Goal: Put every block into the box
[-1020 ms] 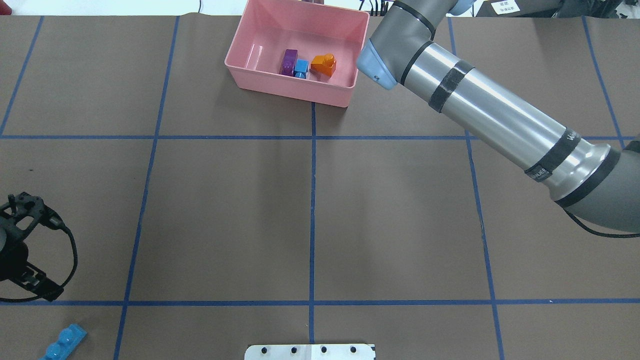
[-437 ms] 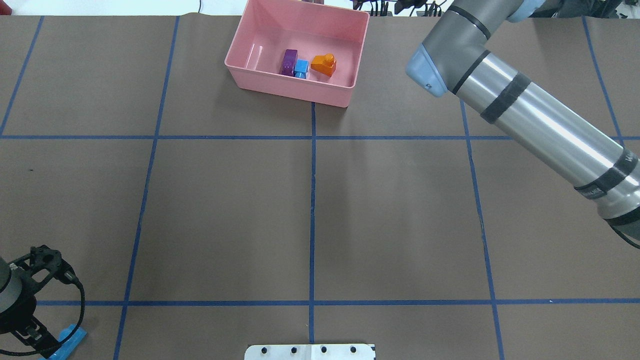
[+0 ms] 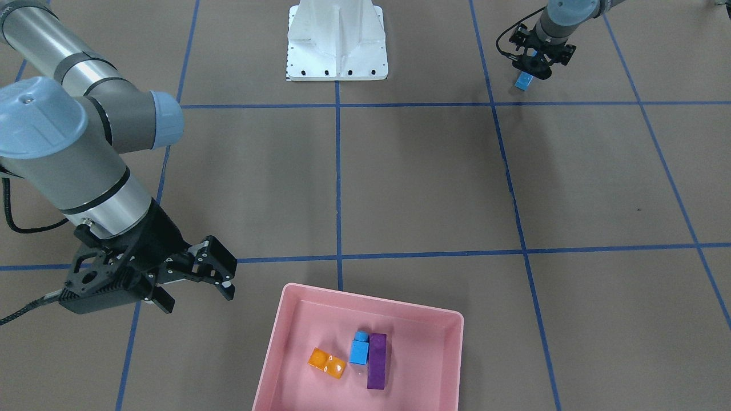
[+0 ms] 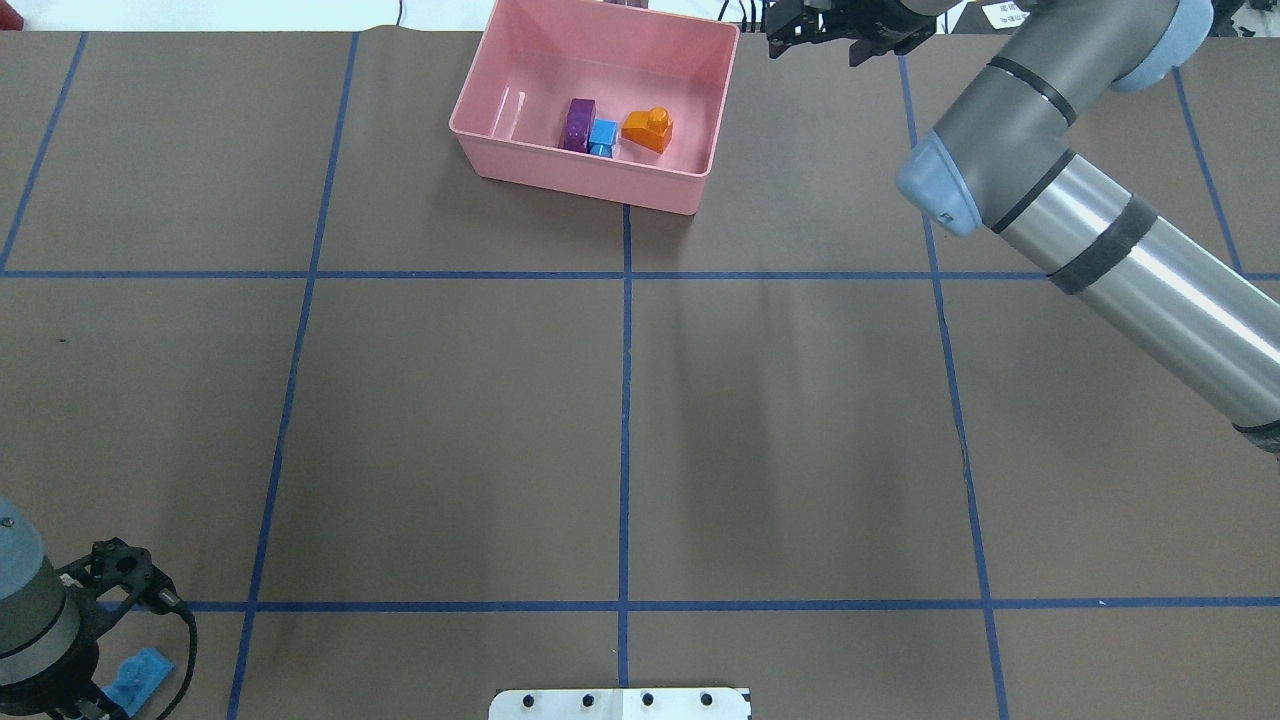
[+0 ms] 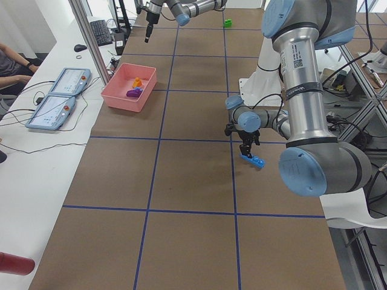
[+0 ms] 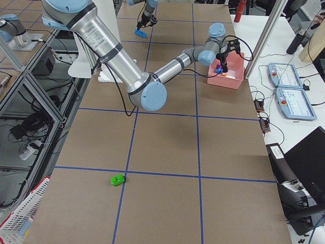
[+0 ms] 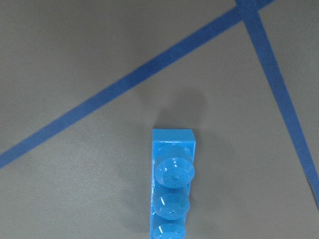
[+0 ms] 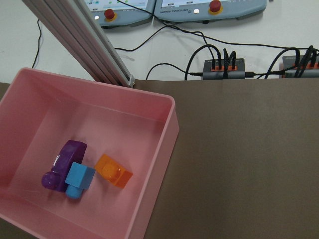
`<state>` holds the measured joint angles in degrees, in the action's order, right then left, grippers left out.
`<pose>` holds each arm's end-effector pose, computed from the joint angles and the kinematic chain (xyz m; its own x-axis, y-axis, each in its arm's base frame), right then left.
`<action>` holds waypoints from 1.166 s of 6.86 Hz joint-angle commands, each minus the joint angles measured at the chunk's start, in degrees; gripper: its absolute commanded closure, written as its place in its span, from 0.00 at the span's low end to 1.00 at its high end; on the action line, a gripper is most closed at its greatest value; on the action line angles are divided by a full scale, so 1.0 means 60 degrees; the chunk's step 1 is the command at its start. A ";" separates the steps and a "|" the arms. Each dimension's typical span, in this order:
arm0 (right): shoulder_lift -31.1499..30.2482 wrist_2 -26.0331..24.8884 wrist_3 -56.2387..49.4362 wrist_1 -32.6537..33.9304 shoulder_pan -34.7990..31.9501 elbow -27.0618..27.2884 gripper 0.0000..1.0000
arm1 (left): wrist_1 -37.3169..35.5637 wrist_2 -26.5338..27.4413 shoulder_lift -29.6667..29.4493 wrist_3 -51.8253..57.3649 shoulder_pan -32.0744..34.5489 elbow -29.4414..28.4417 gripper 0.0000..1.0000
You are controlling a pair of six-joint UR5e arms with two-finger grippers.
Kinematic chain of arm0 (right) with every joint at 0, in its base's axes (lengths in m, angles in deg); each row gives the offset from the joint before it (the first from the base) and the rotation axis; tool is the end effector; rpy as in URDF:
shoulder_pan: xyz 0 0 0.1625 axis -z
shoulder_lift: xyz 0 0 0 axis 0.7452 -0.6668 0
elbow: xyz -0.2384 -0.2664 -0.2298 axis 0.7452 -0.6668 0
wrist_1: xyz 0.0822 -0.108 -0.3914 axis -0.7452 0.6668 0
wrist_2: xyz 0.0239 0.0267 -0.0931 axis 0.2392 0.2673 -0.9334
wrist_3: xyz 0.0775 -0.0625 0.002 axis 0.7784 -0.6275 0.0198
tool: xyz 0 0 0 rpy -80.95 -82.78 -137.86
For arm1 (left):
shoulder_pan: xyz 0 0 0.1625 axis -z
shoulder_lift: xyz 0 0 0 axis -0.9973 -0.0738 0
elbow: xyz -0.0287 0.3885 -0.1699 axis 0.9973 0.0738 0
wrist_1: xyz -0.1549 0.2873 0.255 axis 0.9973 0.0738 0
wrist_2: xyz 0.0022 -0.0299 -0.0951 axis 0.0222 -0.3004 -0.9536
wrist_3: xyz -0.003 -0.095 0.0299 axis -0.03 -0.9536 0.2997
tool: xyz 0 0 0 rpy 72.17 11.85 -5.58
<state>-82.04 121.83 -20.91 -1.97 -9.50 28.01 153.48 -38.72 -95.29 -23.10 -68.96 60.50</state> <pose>-0.3208 -0.6670 0.2352 0.5239 -0.1077 0.8449 -0.2712 0.9193 0.2854 0.3281 -0.1817 0.4964 0.5789 0.5219 -0.6265 -0.6768 0.7361 -0.0121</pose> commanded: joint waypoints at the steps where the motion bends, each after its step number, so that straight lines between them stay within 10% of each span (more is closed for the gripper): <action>1: -0.0890 0.0813 -0.0528 -0.0009 -0.0536 0.0663 0.01 | -0.0020 0.0045 -0.0246 -0.0177 -0.0194 -0.0362 0.00; 5: -0.2108 0.1621 -0.1893 -0.0009 -0.1269 0.1208 0.01 | -0.0049 0.0527 -0.0686 -0.0206 -0.0194 -0.1052 0.07; 7: -0.2124 0.1724 -0.2012 0.0005 -0.1402 0.1237 0.01 | -0.0050 0.0543 -0.0672 -0.0177 -0.0208 -0.1081 0.85; 8: -0.2138 0.1739 -0.2012 0.0005 -0.1431 0.1237 0.01 | -0.0050 0.0557 -0.0614 -0.0206 -0.0179 -0.0980 1.00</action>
<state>-94.76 132.00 -32.84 -1.97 -17.78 35.37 153.19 -35.48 -99.23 -24.24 -70.15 54.22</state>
